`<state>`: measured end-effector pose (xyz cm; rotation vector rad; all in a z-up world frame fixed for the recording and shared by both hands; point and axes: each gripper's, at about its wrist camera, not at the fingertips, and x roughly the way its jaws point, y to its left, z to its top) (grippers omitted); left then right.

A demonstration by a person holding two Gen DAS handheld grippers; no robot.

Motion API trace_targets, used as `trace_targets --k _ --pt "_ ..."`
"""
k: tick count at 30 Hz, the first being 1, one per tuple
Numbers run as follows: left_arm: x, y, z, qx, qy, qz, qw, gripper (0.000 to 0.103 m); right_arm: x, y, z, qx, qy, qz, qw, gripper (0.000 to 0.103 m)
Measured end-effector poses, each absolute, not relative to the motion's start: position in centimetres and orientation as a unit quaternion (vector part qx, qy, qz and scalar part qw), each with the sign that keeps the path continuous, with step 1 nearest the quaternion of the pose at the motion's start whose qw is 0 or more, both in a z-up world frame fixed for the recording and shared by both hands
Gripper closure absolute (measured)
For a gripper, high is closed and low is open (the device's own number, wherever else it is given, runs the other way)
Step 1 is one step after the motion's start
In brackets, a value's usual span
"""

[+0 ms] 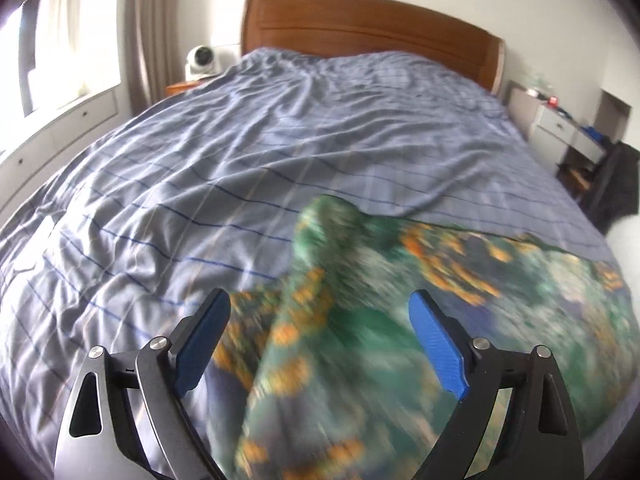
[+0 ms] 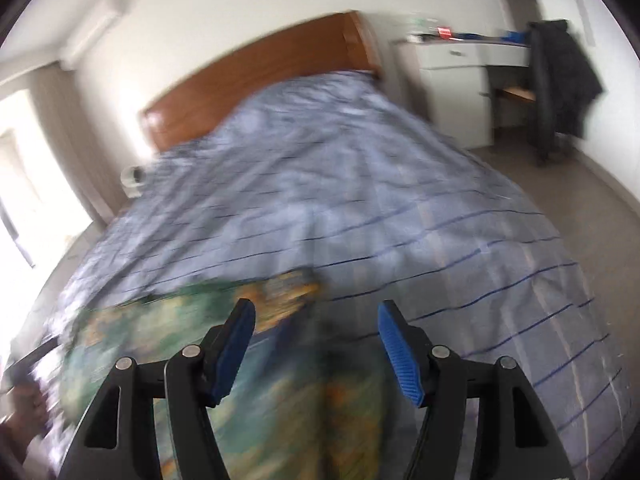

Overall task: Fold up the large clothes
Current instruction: 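Release the jacket and pull both grippers back from the folded bundle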

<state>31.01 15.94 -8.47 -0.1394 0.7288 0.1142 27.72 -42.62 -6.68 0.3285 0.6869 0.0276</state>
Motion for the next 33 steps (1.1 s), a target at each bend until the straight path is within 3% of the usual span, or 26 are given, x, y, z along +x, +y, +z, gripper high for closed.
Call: trace_targets --k 5,10,17,23,26,33 --pt "26.9 12.8 -8.5 -0.072 0.361 0.01 0.93 0.008 21.5 -35.4 -8.2 0.123 0.372 0.139 0.909 0.038" --pt "23.1 9.5 -10.6 -0.069 0.386 -0.016 0.92 0.007 19.3 -31.7 -13.8 0.048 0.406 0.095 0.908 0.038" --pt "19.6 8.6 -12.3 -0.068 0.394 -0.028 0.916 0.007 17.2 -31.7 -12.1 0.048 0.389 0.03 0.919 0.038" --pt "19.0 6.5 -12.3 -0.03 0.395 -0.041 0.917 0.007 13.1 -30.2 -11.2 0.04 0.361 0.013 0.932 0.037" --pt "19.1 5.0 -11.6 -0.008 0.392 -0.055 0.918 0.007 11.6 -29.5 -12.5 0.046 0.362 -0.002 0.931 0.027" --pt "23.1 0.7 -7.2 0.021 0.368 -0.099 0.924 0.005 9.4 -29.2 -14.8 0.064 0.373 -0.001 0.926 0.027"
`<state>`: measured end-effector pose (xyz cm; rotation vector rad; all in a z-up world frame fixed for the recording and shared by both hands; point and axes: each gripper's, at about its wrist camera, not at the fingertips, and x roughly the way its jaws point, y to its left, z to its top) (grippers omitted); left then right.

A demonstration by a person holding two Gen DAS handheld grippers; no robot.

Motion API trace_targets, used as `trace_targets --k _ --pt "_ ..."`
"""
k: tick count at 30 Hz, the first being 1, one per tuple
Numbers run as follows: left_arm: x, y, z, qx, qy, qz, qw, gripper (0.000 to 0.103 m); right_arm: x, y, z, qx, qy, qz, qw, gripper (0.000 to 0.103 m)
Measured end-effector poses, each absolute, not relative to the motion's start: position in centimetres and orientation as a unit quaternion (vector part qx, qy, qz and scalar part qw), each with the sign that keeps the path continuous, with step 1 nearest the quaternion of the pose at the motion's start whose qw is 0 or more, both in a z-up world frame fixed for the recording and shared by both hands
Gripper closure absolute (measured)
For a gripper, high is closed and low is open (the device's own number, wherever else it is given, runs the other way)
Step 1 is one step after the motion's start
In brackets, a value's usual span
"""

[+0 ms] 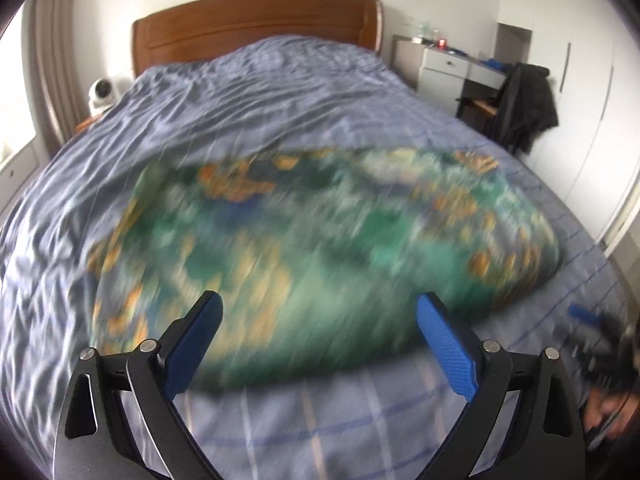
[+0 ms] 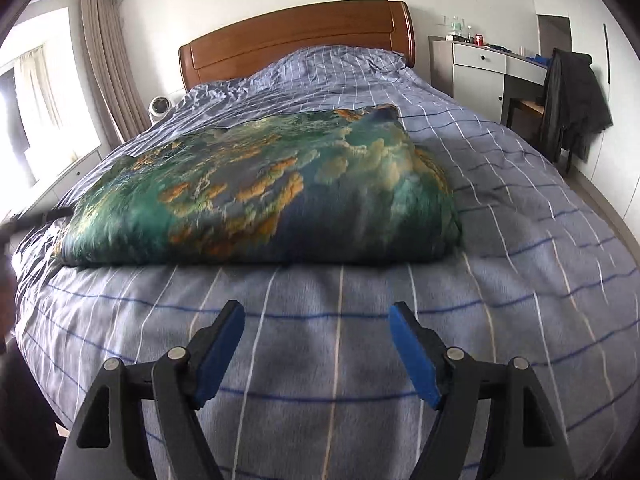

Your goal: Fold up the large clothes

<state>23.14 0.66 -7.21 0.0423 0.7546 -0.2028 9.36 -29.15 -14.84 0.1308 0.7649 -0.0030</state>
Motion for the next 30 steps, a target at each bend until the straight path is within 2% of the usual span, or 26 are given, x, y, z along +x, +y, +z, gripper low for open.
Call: trace_targets --k 4,9,13,18,30 --pt "26.6 -2.4 -6.6 0.067 0.36 -0.108 0.924 0.004 8.3 -29.4 -15.8 0.072 0.364 0.001 0.929 0.027" --pt "29.5 -4.6 -9.6 0.09 0.405 -0.105 0.904 0.005 8.0 -29.3 -17.3 0.078 0.379 0.01 0.922 0.027" --pt "28.3 -4.3 -12.3 0.089 0.425 -0.086 0.897 0.005 7.9 -29.5 -17.2 0.08 0.373 0.013 0.924 0.027" --pt "25.2 -2.9 -12.8 0.055 0.42 -0.089 0.901 0.002 8.1 -29.6 -17.7 0.081 0.379 0.012 0.922 0.026" --pt "22.1 -5.2 -13.8 0.112 0.431 -0.093 0.891 0.002 8.5 -29.3 -18.7 0.078 0.387 0.007 0.919 0.024"
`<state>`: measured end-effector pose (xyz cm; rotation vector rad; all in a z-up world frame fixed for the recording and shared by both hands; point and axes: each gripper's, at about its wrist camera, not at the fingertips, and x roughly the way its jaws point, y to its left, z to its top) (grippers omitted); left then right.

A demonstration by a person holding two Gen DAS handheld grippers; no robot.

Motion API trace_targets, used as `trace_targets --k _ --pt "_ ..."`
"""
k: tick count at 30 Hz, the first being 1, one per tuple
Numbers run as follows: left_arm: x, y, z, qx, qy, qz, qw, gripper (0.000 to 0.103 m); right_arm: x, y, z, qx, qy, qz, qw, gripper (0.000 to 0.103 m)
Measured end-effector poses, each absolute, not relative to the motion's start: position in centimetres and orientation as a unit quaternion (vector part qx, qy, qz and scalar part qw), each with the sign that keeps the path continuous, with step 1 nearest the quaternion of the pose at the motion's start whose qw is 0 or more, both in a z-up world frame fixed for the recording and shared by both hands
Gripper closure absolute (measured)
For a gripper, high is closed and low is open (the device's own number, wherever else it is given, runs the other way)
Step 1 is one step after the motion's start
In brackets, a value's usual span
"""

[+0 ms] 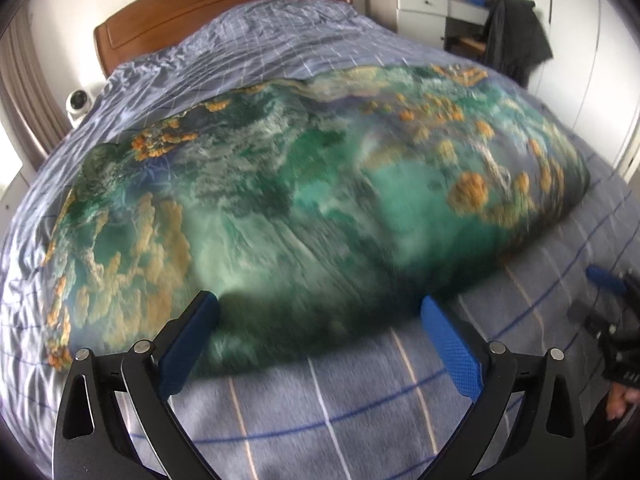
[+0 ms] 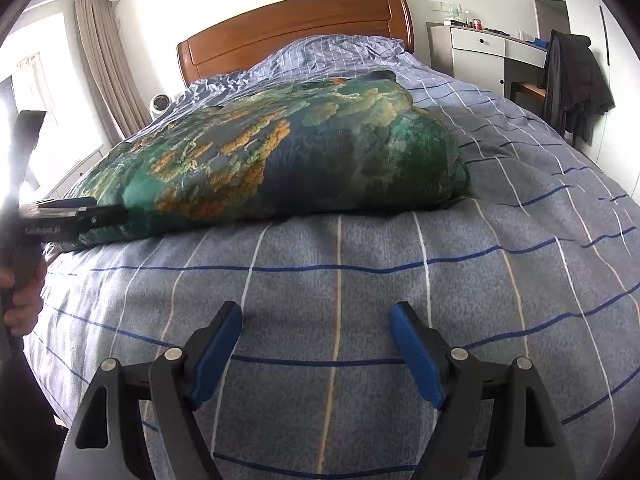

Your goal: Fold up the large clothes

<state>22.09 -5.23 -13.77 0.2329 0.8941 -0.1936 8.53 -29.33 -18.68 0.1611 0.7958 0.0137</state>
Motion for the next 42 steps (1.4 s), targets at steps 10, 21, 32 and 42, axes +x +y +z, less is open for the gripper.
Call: trace_targets --k 10,21,32,42 --pt "18.1 -5.7 -16.2 0.13 0.46 -0.106 0.872 0.002 8.4 -29.3 -19.0 0.073 0.386 0.008 0.92 0.023" --pt "17.3 -4.7 -17.8 0.102 0.471 -0.116 0.868 0.001 8.4 -28.8 -19.4 0.061 0.38 0.01 0.923 0.018" --pt "16.0 -4.8 -18.3 0.106 0.476 -0.118 0.865 0.001 8.4 -28.7 -19.6 0.058 0.378 0.011 0.924 0.015" --pt "17.2 -4.4 -18.5 0.107 0.475 -0.117 0.866 0.001 8.5 -28.4 -19.7 0.055 0.376 0.01 0.925 0.014"
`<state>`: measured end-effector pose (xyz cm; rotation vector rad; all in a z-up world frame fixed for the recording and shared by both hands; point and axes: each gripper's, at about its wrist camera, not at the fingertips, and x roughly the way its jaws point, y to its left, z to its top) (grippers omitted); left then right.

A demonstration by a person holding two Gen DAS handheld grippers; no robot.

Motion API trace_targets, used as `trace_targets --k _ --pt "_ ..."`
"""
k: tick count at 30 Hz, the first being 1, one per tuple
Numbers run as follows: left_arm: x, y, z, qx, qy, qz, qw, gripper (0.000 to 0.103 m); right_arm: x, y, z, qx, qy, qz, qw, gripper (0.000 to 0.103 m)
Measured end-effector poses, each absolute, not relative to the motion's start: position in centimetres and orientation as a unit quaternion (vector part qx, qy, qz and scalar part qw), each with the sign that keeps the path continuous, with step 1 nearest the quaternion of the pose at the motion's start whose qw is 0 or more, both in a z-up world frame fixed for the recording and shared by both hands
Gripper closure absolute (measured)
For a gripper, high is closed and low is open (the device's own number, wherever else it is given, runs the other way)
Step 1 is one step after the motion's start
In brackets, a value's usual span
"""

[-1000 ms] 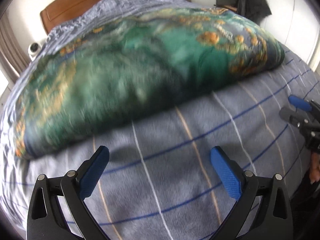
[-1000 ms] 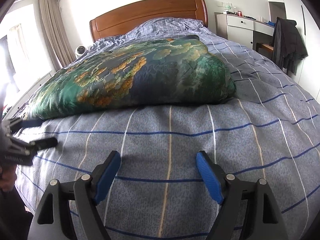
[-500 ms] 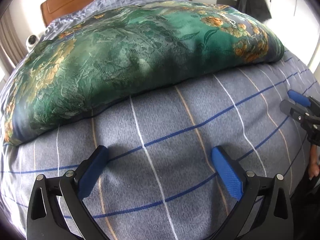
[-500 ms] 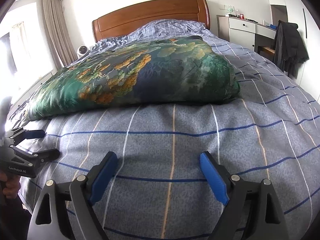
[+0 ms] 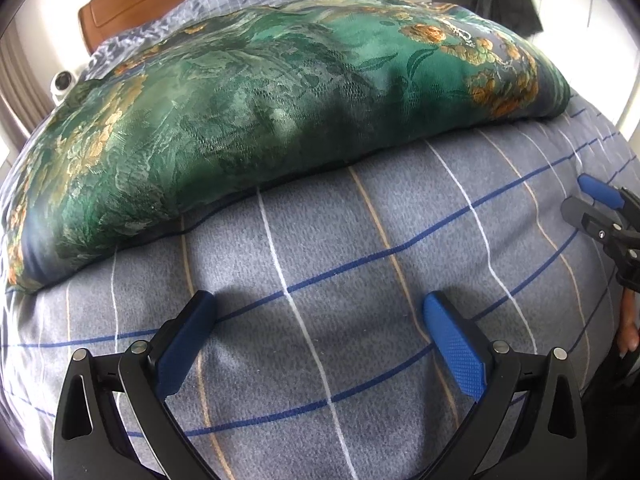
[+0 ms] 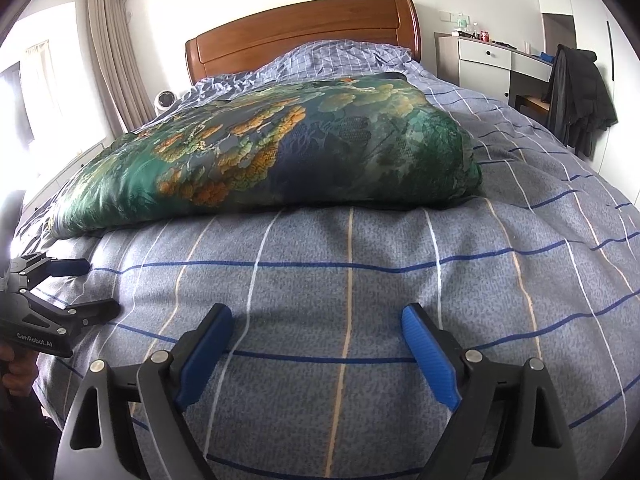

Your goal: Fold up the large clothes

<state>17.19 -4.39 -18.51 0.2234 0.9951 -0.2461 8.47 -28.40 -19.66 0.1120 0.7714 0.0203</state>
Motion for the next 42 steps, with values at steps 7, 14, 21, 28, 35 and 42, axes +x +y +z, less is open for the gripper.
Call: trace_targets --k 7,14,21,28,35,42 --pt "17.18 -4.42 -18.55 0.107 0.475 -0.117 0.866 0.001 8.52 -27.82 -19.84 0.045 0.374 0.009 0.926 0.011" --pt "17.17 -4.37 -18.56 0.107 0.476 -0.117 0.865 0.001 8.44 -27.76 -19.93 0.046 0.373 0.009 0.926 0.011" --pt "16.65 -4.36 -18.77 0.106 0.474 -0.117 0.866 0.001 8.43 -27.75 -19.94 0.045 0.373 0.008 0.926 0.011" --pt "16.56 -4.35 -18.78 0.106 0.474 -0.117 0.866 0.001 8.45 -27.76 -19.94 0.045 0.373 0.008 0.927 0.011" --pt "16.5 -4.31 -18.83 0.106 0.474 -0.117 0.866 0.001 8.38 -27.7 -19.96 0.045 0.373 0.008 0.927 0.011" --pt "16.36 -4.22 -18.58 0.103 0.477 -0.115 0.865 0.001 8.39 -27.66 -19.88 0.043 0.374 0.008 0.926 0.011"
